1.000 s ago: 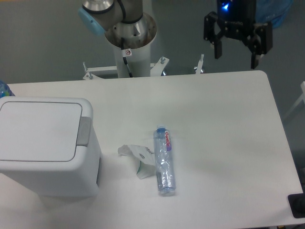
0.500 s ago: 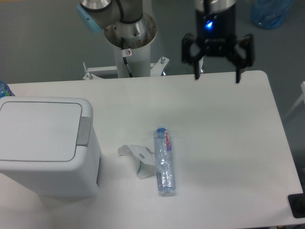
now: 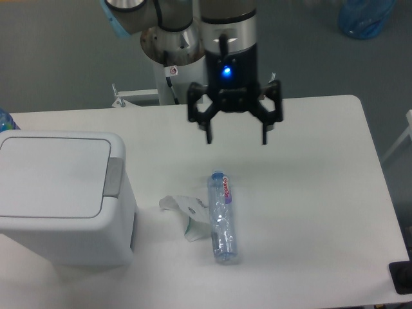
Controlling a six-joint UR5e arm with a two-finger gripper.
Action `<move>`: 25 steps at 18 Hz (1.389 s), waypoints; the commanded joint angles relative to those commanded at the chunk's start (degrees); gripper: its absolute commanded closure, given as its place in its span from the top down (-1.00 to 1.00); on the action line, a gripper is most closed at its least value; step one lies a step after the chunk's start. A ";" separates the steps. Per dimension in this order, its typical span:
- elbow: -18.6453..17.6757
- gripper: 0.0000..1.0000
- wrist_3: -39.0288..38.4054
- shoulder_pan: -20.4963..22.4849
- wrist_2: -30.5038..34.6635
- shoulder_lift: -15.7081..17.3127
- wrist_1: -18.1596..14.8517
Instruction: Open the trash can
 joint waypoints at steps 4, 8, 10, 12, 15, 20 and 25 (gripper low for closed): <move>0.00 1.00 -3.97 -2.99 -1.77 -1.23 0.00; 0.26 1.00 -5.56 -5.19 -1.77 -2.72 1.75; 0.26 1.00 -6.00 -5.89 -1.77 -3.17 2.02; 0.26 1.00 -6.70 -6.33 -1.77 -3.25 2.02; 0.26 1.00 -7.05 -6.34 -1.69 -3.43 2.11; 0.00 1.00 -6.44 -6.34 -1.51 -3.78 2.55; -0.26 1.00 -6.70 -6.34 -1.51 -3.78 2.46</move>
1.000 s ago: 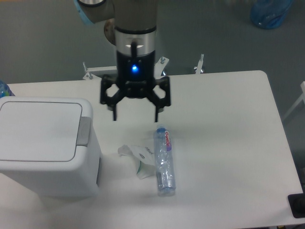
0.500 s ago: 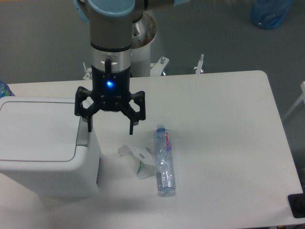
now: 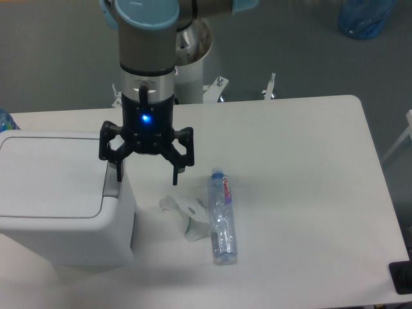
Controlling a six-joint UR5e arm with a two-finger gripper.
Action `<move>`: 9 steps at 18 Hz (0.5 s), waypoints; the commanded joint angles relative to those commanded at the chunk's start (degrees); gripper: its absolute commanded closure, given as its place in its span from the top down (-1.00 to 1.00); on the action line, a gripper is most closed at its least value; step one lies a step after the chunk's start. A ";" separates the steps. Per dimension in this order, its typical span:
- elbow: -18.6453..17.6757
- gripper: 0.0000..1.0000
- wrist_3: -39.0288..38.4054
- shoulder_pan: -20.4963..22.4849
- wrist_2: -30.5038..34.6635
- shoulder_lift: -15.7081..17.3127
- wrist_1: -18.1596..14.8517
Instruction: Open the trash can
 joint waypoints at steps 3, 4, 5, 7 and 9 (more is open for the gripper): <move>-0.26 1.00 0.26 0.00 0.00 -0.09 0.00; -0.35 1.00 0.26 0.00 0.00 -0.17 0.09; -0.26 1.00 0.18 0.00 0.00 -0.35 0.00; -0.35 1.00 -0.09 -0.09 0.00 -0.35 0.00; -0.35 1.00 -0.18 -0.35 0.00 -0.44 0.00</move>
